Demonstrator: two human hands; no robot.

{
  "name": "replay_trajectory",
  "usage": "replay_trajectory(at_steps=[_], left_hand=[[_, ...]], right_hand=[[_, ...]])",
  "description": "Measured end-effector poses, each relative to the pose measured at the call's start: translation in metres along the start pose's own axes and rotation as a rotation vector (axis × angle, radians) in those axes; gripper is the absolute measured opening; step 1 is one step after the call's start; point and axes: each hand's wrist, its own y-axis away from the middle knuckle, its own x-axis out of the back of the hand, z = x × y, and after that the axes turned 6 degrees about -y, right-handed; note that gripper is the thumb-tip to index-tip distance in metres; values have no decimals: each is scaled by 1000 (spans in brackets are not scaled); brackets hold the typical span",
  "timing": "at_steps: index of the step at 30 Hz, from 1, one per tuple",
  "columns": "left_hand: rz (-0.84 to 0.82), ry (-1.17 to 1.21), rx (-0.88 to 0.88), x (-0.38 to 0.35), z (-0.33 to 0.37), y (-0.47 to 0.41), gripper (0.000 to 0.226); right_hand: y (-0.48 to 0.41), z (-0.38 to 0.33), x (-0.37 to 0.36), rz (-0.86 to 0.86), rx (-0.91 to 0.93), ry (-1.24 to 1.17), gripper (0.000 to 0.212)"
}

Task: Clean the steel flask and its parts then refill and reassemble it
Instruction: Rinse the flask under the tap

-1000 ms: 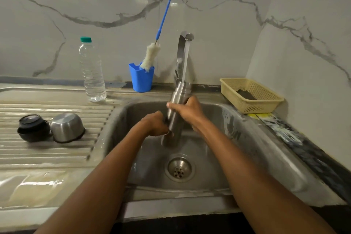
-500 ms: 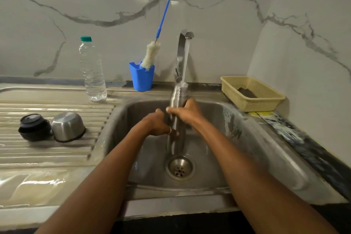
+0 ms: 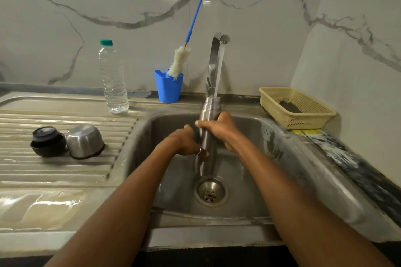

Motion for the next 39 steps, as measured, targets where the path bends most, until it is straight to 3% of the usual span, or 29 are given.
replay_trajectory(at_steps=[5, 9, 12, 15, 17, 21, 24, 28, 35, 39], left_hand=[[-15, -38, -4, 2, -2, -1, 88], [-20, -46, -2, 1, 2, 4, 94], [-19, -32, 17, 3, 1, 4, 93], [-25, -62, -4, 1, -1, 2, 76], [-45, -96, -18, 0, -1, 2, 77], [-35, -66, 16, 4, -2, 5, 87], [84, -83, 32, 7, -6, 6, 86], [242, -22, -37, 18, -14, 12, 83], [470, 251, -239, 34, -12, 19, 74], [582, 376, -289, 32, -5, 18, 78]], right_hand=[[-9, -10, 3, 77, 59, -61, 44], [0, 4, -3, -2, -37, -33, 38], [-9, -7, 5, 95, 34, -70, 49], [-4, -2, 2, 38, 17, -82, 39], [2, 4, -1, 3, -45, -109, 38], [-6, -6, 11, 72, -116, -360, 49], [-3, -4, 13, 92, -263, -593, 62], [4, 1, 20, 10, -458, -732, 30], [7, 8, 32, -12, -641, -672, 20], [5, 9, 34, -61, -653, -610, 28]])
